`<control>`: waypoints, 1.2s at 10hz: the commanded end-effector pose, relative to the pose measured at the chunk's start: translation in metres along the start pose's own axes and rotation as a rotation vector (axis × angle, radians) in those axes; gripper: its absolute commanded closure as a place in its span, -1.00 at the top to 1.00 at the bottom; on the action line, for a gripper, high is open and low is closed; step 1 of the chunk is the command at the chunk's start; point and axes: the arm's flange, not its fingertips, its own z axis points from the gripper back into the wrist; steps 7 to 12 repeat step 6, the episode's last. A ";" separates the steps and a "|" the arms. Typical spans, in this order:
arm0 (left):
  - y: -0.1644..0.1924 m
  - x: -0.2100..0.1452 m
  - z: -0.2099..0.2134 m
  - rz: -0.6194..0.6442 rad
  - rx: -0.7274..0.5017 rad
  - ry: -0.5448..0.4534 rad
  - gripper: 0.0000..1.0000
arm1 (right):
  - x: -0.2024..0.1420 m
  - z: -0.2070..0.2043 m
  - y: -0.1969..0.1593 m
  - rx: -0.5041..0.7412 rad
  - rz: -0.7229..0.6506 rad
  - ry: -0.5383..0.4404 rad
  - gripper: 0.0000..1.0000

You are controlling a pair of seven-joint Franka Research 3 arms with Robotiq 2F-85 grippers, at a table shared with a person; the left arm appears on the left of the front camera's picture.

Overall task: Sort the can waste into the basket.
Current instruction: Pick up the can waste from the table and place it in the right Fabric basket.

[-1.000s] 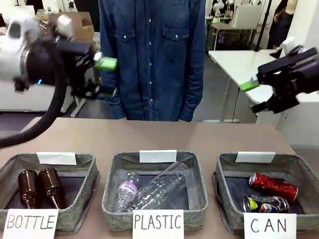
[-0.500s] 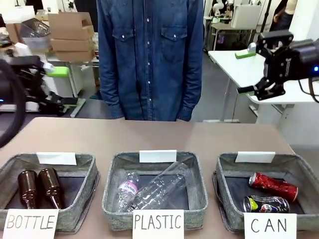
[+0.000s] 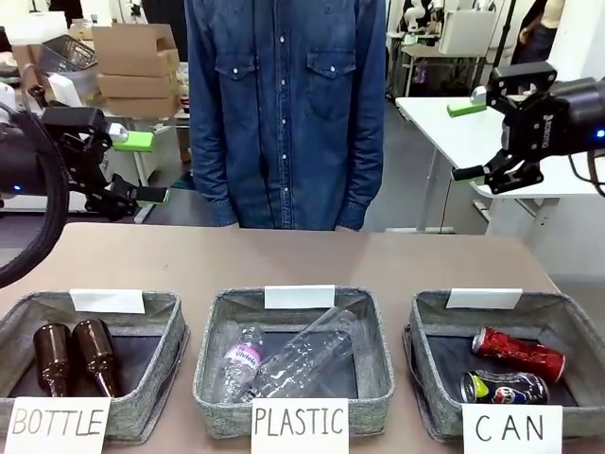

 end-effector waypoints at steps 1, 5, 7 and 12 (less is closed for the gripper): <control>-0.002 0.000 0.002 0.016 -0.008 -0.022 1.00 | 0.000 -0.002 0.000 0.000 0.012 0.004 1.00; -0.002 0.000 0.002 0.016 -0.008 -0.022 1.00 | 0.000 -0.002 0.000 0.000 0.012 0.004 1.00; -0.002 0.000 0.002 0.016 -0.008 -0.022 1.00 | 0.000 -0.002 0.000 0.000 0.012 0.004 1.00; -0.002 0.000 0.002 0.016 -0.008 -0.022 1.00 | 0.000 -0.002 0.000 0.000 0.012 0.004 1.00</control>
